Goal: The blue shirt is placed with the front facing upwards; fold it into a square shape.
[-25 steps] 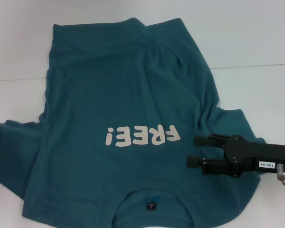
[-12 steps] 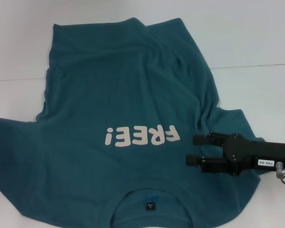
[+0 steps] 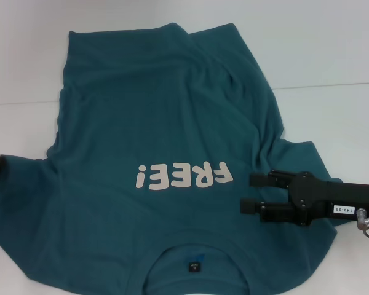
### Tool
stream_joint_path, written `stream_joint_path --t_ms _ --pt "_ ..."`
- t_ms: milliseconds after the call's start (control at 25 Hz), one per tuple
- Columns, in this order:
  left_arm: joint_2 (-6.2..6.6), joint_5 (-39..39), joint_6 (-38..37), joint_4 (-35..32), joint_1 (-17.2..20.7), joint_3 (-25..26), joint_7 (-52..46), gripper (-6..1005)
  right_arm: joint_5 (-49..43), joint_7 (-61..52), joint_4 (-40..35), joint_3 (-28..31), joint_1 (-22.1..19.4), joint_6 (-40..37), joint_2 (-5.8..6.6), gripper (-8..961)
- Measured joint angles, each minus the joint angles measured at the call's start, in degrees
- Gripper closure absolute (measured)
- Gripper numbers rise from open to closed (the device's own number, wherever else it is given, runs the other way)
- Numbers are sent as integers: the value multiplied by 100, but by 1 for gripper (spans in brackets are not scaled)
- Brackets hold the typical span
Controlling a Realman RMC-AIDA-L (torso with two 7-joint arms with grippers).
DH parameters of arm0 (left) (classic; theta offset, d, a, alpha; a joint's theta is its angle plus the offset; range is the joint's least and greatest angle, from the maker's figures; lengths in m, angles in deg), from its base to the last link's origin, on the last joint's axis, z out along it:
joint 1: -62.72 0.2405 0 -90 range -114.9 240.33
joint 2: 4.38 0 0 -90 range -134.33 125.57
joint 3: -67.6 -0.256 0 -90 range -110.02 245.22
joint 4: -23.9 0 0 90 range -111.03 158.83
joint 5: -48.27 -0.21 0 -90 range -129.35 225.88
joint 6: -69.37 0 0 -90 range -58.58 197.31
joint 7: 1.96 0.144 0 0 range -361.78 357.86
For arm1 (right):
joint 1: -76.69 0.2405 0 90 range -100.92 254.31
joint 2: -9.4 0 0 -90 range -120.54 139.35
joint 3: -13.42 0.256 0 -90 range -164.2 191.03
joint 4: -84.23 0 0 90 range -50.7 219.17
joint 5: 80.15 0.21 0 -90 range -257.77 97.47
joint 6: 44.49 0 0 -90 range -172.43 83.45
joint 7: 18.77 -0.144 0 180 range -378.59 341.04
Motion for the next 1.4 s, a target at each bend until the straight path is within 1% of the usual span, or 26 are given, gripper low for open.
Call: stream_joint_path --t_ms 200,400,440,480,640,880,1080,1200,1280,1400 --pt "-10 122 -899 1 1 10 -78 1001 0 0 -13 0 -10 -3 0 67" --pt "-10 469 -1574 -3 -16 4 -199 1001 0 0 -24 0 -33 -32 16 67" --pt "-10 469 -1574 -3 -16 4 -199 1001 0 0 -25 0 -39 -35 19 67" --pt "-10 655 -1766 16 -39 7 -310 1001 0 1 -25 -1 -43 -38 21 67" --pt "-13 817 -1779 83 -75 17 -421 1000 -13 43 7 -11 -57 -34 33 67" --pt "-30 948 -1617 376 -218 10 -396 992 -34 55 16 -47 -74 -12 34 67" --pt "-112 949 -1422 521 -349 -2 -379 971 -35 64 19 -55 -83 -8 27 67" --pt "-186 950 -1388 554 -417 -4 -373 959 -36 65 19 -55 -85 -12 25 67" --pt "-214 955 -1374 608 -459 -4 -369 951 -36 66 19 -54 -91 -13 20 67" --pt "-221 980 -1324 832 -565 -2 -312 939 -36 68 19 -53 -104 -12 17 66"
